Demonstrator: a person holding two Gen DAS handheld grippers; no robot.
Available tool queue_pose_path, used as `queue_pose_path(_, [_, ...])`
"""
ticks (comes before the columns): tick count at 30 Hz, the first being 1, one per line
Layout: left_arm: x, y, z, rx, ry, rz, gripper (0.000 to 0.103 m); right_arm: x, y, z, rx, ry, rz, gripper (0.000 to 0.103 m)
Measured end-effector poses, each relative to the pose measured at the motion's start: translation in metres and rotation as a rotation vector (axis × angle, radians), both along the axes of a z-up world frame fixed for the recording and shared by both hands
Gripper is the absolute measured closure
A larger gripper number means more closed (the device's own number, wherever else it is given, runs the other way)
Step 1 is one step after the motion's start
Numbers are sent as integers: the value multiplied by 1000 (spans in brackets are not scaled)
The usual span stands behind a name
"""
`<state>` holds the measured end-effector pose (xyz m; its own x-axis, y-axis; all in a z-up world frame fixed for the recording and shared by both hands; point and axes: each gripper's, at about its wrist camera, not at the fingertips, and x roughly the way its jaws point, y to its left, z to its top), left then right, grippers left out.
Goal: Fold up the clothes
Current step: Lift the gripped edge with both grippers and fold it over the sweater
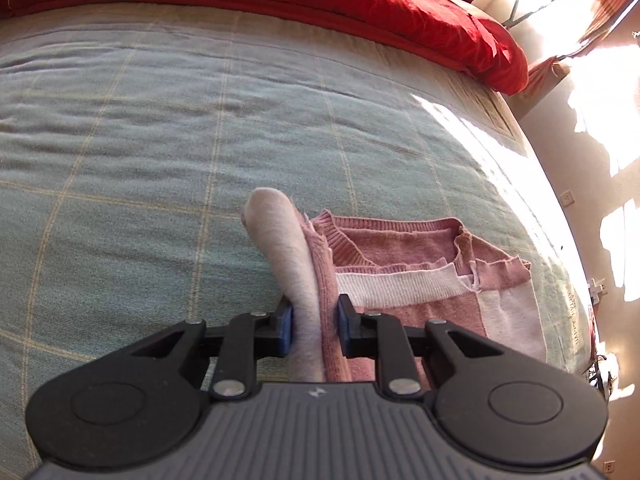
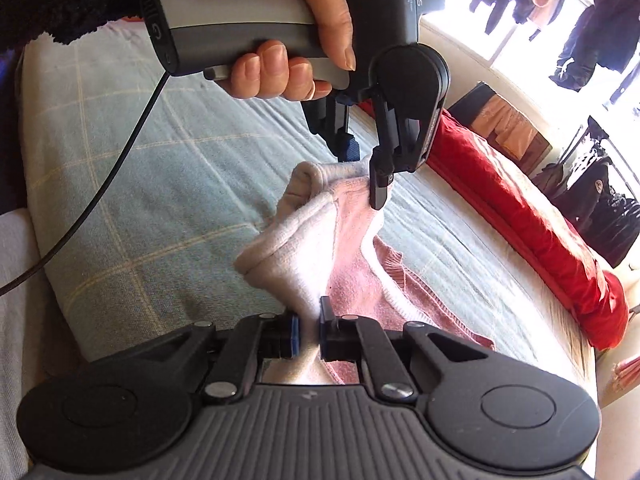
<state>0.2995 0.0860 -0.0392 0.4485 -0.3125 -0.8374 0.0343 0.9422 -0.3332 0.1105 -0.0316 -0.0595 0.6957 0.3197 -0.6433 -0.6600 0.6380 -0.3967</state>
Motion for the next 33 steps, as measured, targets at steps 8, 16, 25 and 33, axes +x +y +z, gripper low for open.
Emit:
queue_pose_path(8, [2, -61, 39, 73, -63, -56, 83, 1, -55, 19, 123, -7, -108, 93])
queue_pose_path(16, [4, -129, 62, 111, -112, -121, 83, 6, -105, 25, 210, -11, -211, 93])
queue_pose_path(25, [13, -201, 64, 140, -129, -186, 84, 5, -151, 22, 266, -21, -320, 93])
queue_pose_path(33, [19, -256, 54, 144, -117, -246, 84, 6, -190, 21, 291, -18, -402, 93])
